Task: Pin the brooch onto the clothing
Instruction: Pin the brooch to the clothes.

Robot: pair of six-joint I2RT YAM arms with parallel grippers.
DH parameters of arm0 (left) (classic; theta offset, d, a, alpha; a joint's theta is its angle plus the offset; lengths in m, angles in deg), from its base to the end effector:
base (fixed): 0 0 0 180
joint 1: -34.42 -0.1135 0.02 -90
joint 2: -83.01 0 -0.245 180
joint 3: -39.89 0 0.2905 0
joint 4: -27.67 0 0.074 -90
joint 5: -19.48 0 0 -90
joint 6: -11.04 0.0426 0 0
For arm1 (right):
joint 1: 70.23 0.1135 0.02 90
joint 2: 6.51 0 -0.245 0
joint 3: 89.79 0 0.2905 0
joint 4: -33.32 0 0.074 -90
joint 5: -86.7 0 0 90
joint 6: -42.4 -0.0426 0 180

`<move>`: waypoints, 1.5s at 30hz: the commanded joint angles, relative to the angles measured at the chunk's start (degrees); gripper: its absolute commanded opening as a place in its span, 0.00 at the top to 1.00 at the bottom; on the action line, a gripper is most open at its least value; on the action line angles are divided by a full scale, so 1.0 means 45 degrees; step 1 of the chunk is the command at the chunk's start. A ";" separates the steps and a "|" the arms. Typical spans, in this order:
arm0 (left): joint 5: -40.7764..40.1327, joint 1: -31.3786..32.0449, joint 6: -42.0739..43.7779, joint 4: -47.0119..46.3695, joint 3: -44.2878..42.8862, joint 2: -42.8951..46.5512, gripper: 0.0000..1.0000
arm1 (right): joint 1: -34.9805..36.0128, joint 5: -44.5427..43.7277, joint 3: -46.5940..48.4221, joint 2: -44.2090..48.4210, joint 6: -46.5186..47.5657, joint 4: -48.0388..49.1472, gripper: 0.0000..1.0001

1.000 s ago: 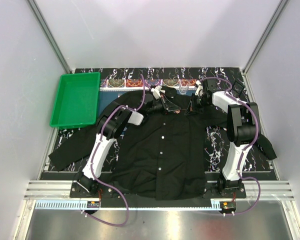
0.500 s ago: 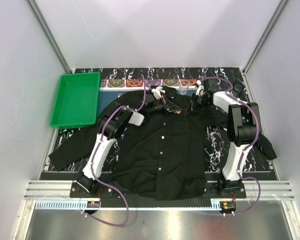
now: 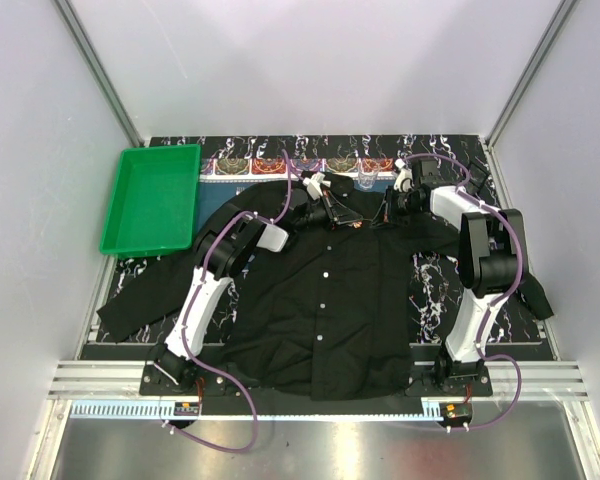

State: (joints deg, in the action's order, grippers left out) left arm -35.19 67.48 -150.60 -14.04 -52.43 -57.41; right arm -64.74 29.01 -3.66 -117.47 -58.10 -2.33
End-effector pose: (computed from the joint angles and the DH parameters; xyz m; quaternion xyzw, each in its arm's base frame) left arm 0.4148 -0.2994 0.0413 -0.0437 0.7372 -0.6411 0.2089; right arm 0.4214 0.0634 0.1246 -0.0302 0.9310 0.3005 0.2049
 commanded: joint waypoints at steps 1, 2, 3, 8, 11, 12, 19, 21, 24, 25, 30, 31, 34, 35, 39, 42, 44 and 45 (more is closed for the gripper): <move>-0.0410 -0.0042 0.0079 0.0315 0.0230 0.0150 1.00 | -0.0108 0.0514 0.0012 0.0595 0.0224 0.0566 1.00; -0.0294 -0.0042 0.0099 0.0277 0.0172 0.0130 1.00 | -0.0108 0.0533 0.0031 0.0575 0.0244 0.0585 1.00; -0.0293 -0.0022 0.0099 0.0296 0.0114 0.0092 1.00 | -0.0128 0.0534 0.0012 0.0575 0.0225 0.0604 1.00; -0.0136 0.0075 -0.0038 0.0121 -0.0044 -0.0026 1.00 | -0.0128 0.0651 0.0090 0.0438 0.0166 0.0604 1.00; 0.0058 0.0173 -0.0135 0.0042 -0.0277 -0.0124 1.00 | -0.0128 0.0670 0.0168 0.0380 0.0127 0.0585 1.00; 0.0039 0.0173 -0.0155 0.0042 -0.0297 -0.0162 1.00 | -0.0108 0.0748 0.0207 0.0360 0.0127 0.0585 1.00; -0.0019 0.0446 -0.0856 -0.0503 -0.0609 -0.0455 1.00 | -0.0128 0.0963 0.0207 0.0360 0.0107 0.0585 1.00; -0.0059 0.0485 -0.1053 -0.0661 -0.0668 -0.0611 1.00 | -0.0128 0.0983 0.0188 0.0380 0.0088 0.0585 1.00; -0.0117 0.0544 -0.1658 -0.1421 -0.0727 -0.0865 1.00 | -0.0128 0.1041 0.0149 0.0438 0.0146 0.0566 1.00; -0.0156 0.0544 -0.1833 -0.1597 -0.0688 -0.0905 1.00 | -0.0128 0.1080 0.0168 0.0438 0.0166 0.0585 1.00; -0.0117 0.0681 -0.2381 -0.2378 -0.0960 -0.1237 1.00 | -0.0128 0.1197 0.0226 0.0302 0.0185 0.0546 1.00; -0.0117 0.0720 -0.2536 -0.2457 -0.1019 -0.1295 1.00 | -0.0108 0.1217 0.0226 0.0302 0.0166 0.0565 1.00; -0.0215 0.0759 -0.2849 -0.2751 -0.1000 -0.1354 1.00 | -0.0128 0.1081 0.0304 0.0340 0.0185 0.0488 0.93; -0.0234 0.0720 -0.2928 -0.2886 -0.0923 -0.1354 1.00 | -0.0108 0.1022 0.0343 0.0379 0.0224 0.0429 0.86; -0.0156 0.0623 -0.3260 -0.3589 -0.0532 -0.1354 1.00 | -0.0186 0.0885 0.0558 0.0711 0.0478 -0.0290 0.71; -0.0117 0.0642 -0.3378 -0.3767 -0.0512 -0.1354 1.00 | -0.0576 0.1430 0.0890 0.0944 0.0595 -0.1150 0.57; -0.0195 0.0622 -0.3397 -0.3845 -0.0532 -0.1354 1.00 | -0.0888 0.1626 0.0910 0.1237 0.0712 -0.1367 0.55; -0.0176 0.0622 -0.3378 -0.3787 -0.0532 -0.1374 1.00 | -0.1141 0.2033 0.0987 0.1471 0.0809 -0.1716 0.55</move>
State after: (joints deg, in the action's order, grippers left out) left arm -35.87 69.58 -163.08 -23.70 -55.36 -62.39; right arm -66.57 33.84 -2.26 -116.53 -56.33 -5.46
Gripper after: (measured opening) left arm 0.058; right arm 0.439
